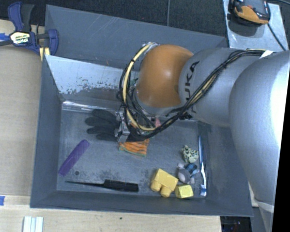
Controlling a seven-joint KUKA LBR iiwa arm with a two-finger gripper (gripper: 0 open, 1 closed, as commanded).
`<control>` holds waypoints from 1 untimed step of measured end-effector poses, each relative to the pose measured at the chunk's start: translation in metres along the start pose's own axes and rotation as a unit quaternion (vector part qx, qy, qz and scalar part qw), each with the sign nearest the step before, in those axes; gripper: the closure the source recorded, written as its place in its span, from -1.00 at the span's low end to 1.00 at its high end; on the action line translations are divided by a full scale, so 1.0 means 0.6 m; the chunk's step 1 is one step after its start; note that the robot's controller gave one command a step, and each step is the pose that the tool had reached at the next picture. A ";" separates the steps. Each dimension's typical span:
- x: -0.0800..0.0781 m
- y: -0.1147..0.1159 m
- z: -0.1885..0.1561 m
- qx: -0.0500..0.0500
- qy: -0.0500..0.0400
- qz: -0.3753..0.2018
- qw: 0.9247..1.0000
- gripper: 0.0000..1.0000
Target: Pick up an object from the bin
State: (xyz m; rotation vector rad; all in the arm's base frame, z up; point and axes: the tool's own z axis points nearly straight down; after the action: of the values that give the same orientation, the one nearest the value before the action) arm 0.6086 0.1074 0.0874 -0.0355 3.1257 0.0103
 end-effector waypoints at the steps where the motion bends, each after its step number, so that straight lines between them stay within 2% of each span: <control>1: 0.004 0.000 -0.037 0.001 0.005 0.000 1.000 1.00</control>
Offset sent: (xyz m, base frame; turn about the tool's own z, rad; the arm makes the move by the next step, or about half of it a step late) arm -0.0015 -0.0005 0.0370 0.0005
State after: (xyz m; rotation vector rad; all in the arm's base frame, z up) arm 0.6060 0.1069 0.1097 -0.0354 3.1355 0.0079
